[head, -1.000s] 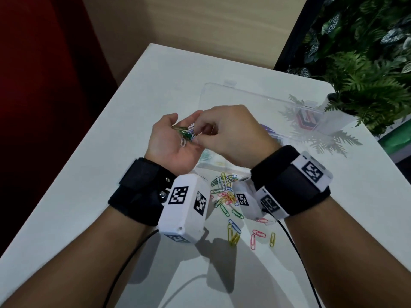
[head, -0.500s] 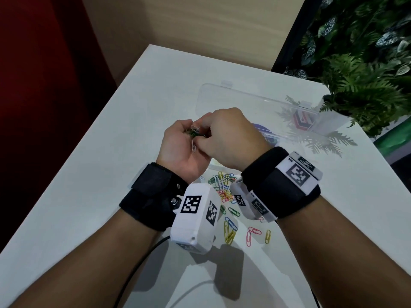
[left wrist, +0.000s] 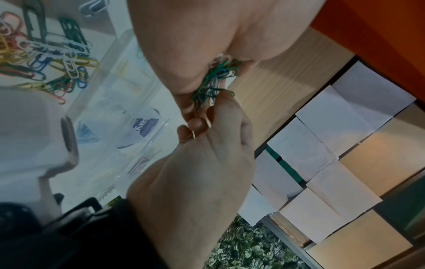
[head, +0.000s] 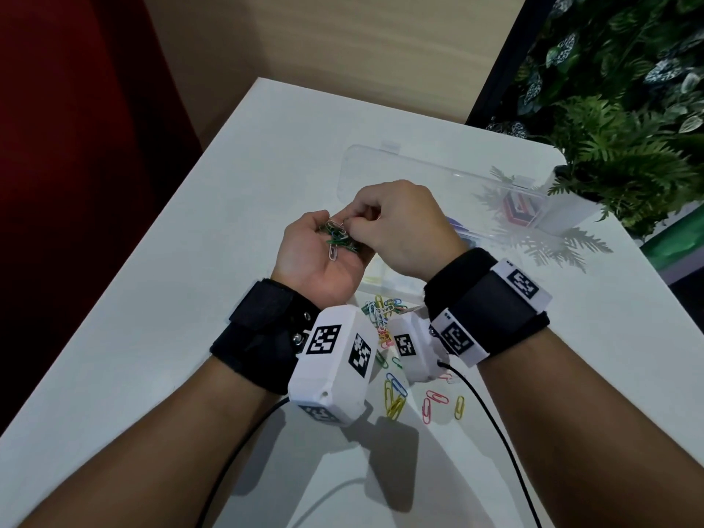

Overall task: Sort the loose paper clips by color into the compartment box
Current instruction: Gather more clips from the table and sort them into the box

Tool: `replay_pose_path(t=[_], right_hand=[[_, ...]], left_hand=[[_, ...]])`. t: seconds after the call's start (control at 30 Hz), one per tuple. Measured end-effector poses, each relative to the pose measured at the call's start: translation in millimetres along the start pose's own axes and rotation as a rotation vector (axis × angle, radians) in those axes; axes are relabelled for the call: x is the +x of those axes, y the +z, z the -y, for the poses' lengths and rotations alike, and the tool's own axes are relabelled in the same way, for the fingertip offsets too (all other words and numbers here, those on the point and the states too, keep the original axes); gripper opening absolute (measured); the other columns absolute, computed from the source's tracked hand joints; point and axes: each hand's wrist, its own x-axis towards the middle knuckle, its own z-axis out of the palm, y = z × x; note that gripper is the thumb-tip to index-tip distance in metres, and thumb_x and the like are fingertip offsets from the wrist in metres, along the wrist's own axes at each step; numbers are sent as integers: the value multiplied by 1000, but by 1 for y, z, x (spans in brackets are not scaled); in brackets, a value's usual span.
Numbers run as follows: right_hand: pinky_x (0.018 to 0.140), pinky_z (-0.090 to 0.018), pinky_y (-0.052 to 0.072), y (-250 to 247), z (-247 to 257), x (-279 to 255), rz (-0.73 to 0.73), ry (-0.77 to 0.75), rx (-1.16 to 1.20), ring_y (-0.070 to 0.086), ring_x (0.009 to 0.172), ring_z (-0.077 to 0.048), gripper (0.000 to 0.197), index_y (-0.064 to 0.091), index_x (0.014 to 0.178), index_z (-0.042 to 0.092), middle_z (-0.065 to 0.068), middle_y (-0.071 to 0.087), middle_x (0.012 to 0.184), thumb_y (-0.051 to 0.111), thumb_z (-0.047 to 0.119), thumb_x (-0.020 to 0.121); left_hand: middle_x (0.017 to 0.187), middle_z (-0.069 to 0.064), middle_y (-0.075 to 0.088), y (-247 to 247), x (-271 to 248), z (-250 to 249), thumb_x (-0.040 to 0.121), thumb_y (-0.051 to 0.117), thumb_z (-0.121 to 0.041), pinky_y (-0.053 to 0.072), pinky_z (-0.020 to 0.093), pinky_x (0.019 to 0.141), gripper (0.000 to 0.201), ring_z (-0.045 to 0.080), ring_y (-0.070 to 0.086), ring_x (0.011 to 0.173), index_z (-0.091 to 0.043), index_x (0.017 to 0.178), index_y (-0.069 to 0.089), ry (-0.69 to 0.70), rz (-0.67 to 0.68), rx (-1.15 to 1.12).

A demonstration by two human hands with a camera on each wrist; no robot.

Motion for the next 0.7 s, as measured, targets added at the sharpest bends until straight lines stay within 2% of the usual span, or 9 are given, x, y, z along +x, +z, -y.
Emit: replay_pose_path(t=[0.07, 0.13, 0.2, 0.27, 0.37, 0.47, 0.53, 0.63, 0.7], right_hand=[[56, -17, 39, 1, -2, 1, -14, 13, 50, 51, 63, -7, 9, 71, 76, 16, 11, 57, 61, 63, 17, 80], [55, -19, 40, 0, -3, 4, -57, 48, 216, 52, 56, -8, 13, 65, 69, 19, 9, 59, 58, 62, 13, 80], [50, -20, 41, -5, -4, 6, -92, 97, 455, 53, 51, -14, 13, 61, 72, 12, 0, 62, 61, 59, 6, 83], [49, -21, 43, -9, -7, 10, -134, 144, 571, 54, 52, -19, 8, 59, 79, 8, -8, 63, 66, 57, 3, 84], [49, -21, 43, -5, -18, 18, -162, 202, 476, 53, 51, -16, 11, 63, 89, 10, -8, 64, 68, 57, 4, 83], [50, -17, 42, 10, -29, 26, -106, 243, 263, 56, 53, -14, 13, 65, 83, 17, -5, 67, 70, 57, 7, 81], [56, -21, 45, 21, -34, 29, -58, 259, 143, 60, 62, -18, 12, 64, 80, 20, -4, 70, 77, 59, 9, 80], [61, -21, 43, 29, -35, 30, -12, 252, 42, 59, 67, -17, 10, 67, 89, 21, -2, 67, 86, 62, 15, 82], [56, -15, 40, 25, -32, 28, -90, 220, 66, 54, 61, -8, 14, 68, 96, 22, 4, 63, 79, 62, 17, 84]], left_hand=[[105, 20, 60, -1, 0, -1, 100, 24, -24, 48, 36, 91, 33, 27, 59, 99, -5, 117, 45, 1, 5, 24], [103, 22, 61, -1, 0, -2, 99, 24, -24, 49, 38, 88, 37, 29, 60, 91, -2, 119, 48, 9, 1, 43], [108, 24, 59, -3, 0, -6, 99, 25, -23, 47, 41, 92, 43, 34, 59, 91, 1, 123, 50, 19, -15, 37], [117, 27, 59, -7, 0, -10, 99, 27, -23, 46, 44, 97, 42, 40, 60, 99, 4, 120, 53, 40, -54, 47], [127, 27, 56, -14, -2, -19, 99, 28, -22, 41, 45, 104, 43, 43, 54, 117, 7, 111, 58, 90, -96, 81], [127, 25, 57, -20, -5, -31, 99, 28, -22, 41, 44, 104, 44, 42, 53, 119, 7, 111, 58, 137, -107, 86], [127, 24, 57, -23, -6, -36, 99, 28, -22, 42, 44, 103, 44, 41, 54, 119, 6, 115, 58, 152, -112, 93], [127, 25, 57, -23, -7, -36, 99, 29, -21, 42, 45, 103, 43, 41, 55, 118, 5, 118, 57, 147, -107, 103], [126, 26, 58, -22, -7, -34, 98, 31, -21, 42, 45, 103, 42, 42, 55, 118, 6, 117, 58, 135, -105, 113]])
